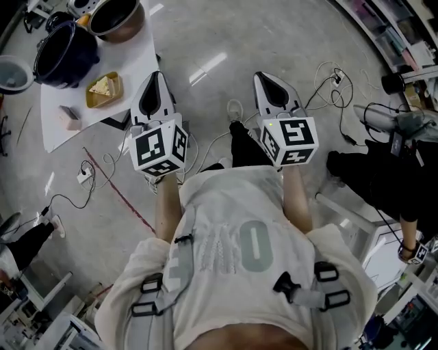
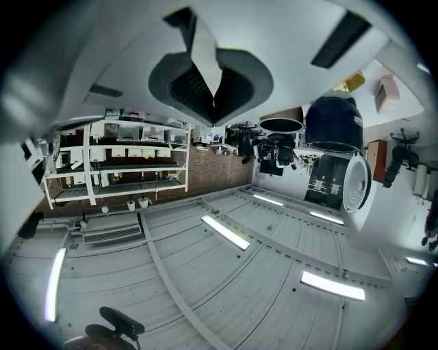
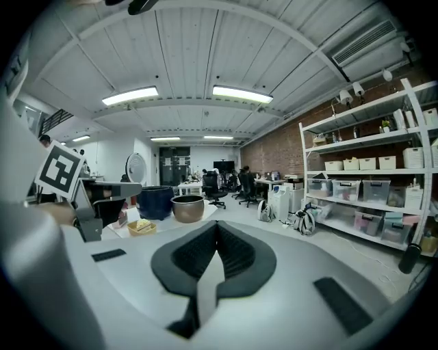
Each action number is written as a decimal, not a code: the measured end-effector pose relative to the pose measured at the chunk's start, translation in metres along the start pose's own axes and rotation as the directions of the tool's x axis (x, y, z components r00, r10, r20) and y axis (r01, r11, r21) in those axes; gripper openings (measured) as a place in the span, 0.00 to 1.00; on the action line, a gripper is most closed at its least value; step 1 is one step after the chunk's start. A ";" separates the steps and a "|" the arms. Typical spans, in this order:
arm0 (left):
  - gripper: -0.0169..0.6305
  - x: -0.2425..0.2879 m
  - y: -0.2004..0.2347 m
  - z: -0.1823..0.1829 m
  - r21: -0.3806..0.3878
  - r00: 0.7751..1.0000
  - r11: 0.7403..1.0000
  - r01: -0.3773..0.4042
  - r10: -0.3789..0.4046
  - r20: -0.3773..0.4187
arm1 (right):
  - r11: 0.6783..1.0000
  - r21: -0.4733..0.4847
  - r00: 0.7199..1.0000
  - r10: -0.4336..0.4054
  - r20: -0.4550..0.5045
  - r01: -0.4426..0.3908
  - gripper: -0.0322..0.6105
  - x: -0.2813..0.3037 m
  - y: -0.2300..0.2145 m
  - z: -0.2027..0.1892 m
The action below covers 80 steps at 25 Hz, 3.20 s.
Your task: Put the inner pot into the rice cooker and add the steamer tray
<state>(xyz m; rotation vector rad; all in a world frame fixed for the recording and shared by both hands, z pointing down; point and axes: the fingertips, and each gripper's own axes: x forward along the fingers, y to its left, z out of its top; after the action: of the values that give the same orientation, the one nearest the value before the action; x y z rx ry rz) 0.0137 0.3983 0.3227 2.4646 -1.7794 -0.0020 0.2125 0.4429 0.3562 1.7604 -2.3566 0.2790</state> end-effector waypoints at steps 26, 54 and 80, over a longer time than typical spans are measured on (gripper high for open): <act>0.06 0.314 0.060 0.023 0.005 0.977 0.977 -0.214 0.214 -0.025 | 0.974 -0.019 0.974 0.226 0.012 -0.226 0.06 0.336 -0.146 0.104; 0.06 0.351 0.193 0.045 -0.043 0.802 0.805 -0.592 0.594 0.071 | 0.844 -0.161 0.855 0.519 -0.005 -0.513 0.06 0.495 -0.096 0.150; 0.06 0.257 0.340 0.064 -0.106 0.199 0.213 -0.971 0.971 0.131 | 0.278 -0.320 0.312 0.948 -0.059 -0.906 0.06 0.659 0.155 0.219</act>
<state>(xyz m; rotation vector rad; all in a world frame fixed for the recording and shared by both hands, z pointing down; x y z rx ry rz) -0.2311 0.0438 0.3020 0.8220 -3.0498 -0.1164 -0.1277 -0.1797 0.3104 0.0089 -3.0380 -0.0961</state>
